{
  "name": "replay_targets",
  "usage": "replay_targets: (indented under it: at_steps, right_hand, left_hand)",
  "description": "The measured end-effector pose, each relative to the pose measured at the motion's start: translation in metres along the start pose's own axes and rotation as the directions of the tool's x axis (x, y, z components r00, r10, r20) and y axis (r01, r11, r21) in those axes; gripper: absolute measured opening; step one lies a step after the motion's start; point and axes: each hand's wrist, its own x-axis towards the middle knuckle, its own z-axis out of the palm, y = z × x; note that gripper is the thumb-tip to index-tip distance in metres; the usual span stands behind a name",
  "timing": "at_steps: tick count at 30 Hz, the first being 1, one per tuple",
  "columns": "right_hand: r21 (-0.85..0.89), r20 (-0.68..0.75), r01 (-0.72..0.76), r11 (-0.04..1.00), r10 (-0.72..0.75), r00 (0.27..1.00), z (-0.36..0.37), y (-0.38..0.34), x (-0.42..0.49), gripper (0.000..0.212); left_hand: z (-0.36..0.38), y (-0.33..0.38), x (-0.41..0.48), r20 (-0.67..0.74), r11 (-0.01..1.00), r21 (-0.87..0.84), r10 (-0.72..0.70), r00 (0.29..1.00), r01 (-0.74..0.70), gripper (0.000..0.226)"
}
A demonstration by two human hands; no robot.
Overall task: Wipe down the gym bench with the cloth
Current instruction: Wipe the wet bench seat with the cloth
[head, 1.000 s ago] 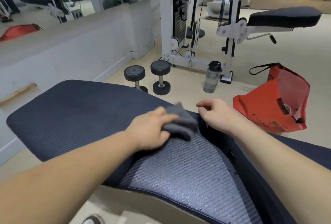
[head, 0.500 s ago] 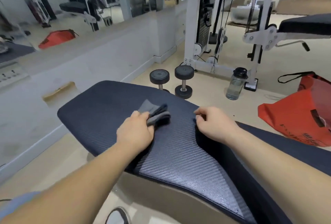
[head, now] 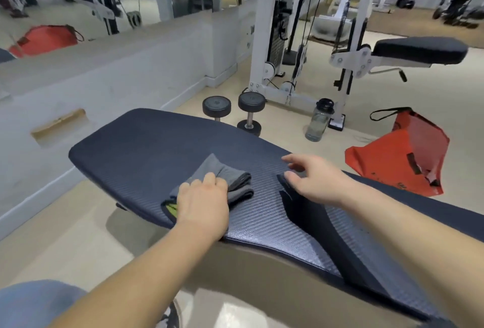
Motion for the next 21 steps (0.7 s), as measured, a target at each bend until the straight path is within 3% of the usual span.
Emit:
replay_targets:
  at_steps: [3, 6, 8, 11, 12, 17, 19, 21]
  right_hand:
    - [0.036, -0.037, -0.062, 0.997, 0.063, 0.997, -0.022, 0.026, -0.013, 0.037]
    - [0.079, -0.180, -0.110, 0.991, 0.123, 0.976, -0.031, 0.059, -0.027, 0.032]
    - [0.069, -0.236, -0.159, 0.985, 0.171, 0.957, -0.035, 0.087, -0.035, 0.033]
    - [0.081, -0.286, -0.239, 0.968, 0.252, 0.924, -0.044, 0.124, -0.047, 0.032]
    - [0.081, -0.293, -0.254, 0.964, 0.267, 0.918, -0.046, 0.134, -0.048, 0.030]
    - [0.077, -0.261, -0.255, 0.964, 0.267, 0.928, -0.048, 0.157, -0.045, 0.031]
    - [0.069, -0.258, -0.264, 0.962, 0.273, 0.927, -0.049, 0.165, -0.044, 0.031]
    - [0.086, -0.243, -0.259, 0.962, 0.273, 0.931, -0.048, 0.173, -0.046, 0.031]
  left_hand:
    - [-0.005, 0.041, -0.024, -0.015, 0.974, 0.005, 0.225, 0.974, -0.225, 0.038]
    - [-0.011, 0.050, -0.028, -0.070, 0.892, -0.025, 0.450, 0.891, -0.452, 0.037]
    - [-0.009, 0.047, -0.006, -0.071, 0.921, -0.047, 0.384, 0.920, -0.388, 0.042]
    - [-0.009, 0.069, 0.017, -0.074, 0.968, -0.238, 0.064, 0.995, -0.080, 0.037]
    - [-0.009, 0.087, 0.017, -0.083, 0.953, -0.296, 0.036, 0.996, -0.059, 0.034]
    - [-0.010, 0.140, 0.013, -0.100, 0.876, -0.305, 0.361, 0.927, -0.374, 0.040]
    - [-0.009, 0.139, 0.045, -0.108, 0.907, -0.268, 0.308, 0.945, -0.326, 0.041]
    - [-0.010, 0.145, 0.078, -0.103, 0.944, -0.287, 0.140, 0.985, -0.164, 0.033]
